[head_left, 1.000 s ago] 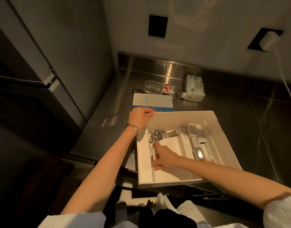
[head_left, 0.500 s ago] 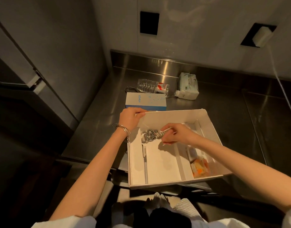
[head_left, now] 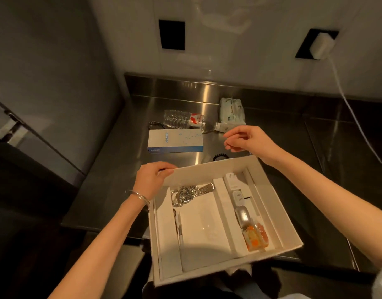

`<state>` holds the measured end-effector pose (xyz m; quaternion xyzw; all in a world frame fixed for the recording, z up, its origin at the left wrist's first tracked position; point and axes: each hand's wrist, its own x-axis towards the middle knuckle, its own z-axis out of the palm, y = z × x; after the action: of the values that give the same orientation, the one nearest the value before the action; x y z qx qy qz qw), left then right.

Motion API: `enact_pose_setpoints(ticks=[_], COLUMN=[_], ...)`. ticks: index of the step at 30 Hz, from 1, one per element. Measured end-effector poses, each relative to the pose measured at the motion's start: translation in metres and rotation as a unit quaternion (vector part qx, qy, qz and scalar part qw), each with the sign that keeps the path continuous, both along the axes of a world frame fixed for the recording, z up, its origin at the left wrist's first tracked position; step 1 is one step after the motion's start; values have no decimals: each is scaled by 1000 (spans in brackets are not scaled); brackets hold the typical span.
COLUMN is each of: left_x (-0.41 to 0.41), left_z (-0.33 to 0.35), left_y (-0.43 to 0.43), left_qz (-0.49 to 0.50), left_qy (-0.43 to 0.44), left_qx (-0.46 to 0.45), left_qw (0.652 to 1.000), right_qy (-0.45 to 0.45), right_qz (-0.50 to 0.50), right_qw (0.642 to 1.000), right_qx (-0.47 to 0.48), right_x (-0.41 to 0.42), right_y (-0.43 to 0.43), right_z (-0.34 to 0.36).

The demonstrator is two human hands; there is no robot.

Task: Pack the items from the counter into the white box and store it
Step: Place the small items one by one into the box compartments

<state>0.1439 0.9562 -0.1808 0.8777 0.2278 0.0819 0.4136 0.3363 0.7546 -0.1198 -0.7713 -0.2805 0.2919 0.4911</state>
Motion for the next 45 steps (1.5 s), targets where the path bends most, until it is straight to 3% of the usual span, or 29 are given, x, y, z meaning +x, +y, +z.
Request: enact_pose_setpoints(ticks=[5, 9, 12, 17, 22, 30, 36, 40, 42, 43, 45], left_x=[-3, 0, -1, -1, -1, -2, -2, -2, -2, -1, 0], left_z=[-3, -3, -3, 0, 4, 0, 0, 3, 3, 3, 3], left_y=[-11, -10, -12, -14, -15, -14, -15, -16, -15, -14, -13], left_qz=[4, 9, 9, 22, 35, 37, 30, 29, 32, 32, 33], left_qy=[-7, -2, 0, 9, 12, 9, 10, 16, 19, 18, 14], left_qx=[6, 2, 6, 0, -2, 0, 1, 0, -3, -4, -8], left_qw=[1000, 1000, 1000, 1000, 999, 999, 999, 999, 999, 999, 999], right_qy=[4, -112, -187, -301, -348, -278, -212, -304, -309, -271, -295], right_qz=[-9, 32, 124, 270, 299, 188, 191, 228, 248, 210, 178], right_qw=[999, 982, 949, 863, 809, 823, 816, 786, 768, 804, 824], right_qx=[-37, -147, -221, -302, -367, -458, -502, -487, -503, -486, -450], right_x=[18, 25, 28, 31, 37, 52, 52, 59, 59, 57, 51], right_y=[10, 26, 44, 76, 87, 73, 68, 72, 76, 79, 80], right_z=[-16, -37, -55, -79, -88, -107, -109, -118, -113, -112, -102])
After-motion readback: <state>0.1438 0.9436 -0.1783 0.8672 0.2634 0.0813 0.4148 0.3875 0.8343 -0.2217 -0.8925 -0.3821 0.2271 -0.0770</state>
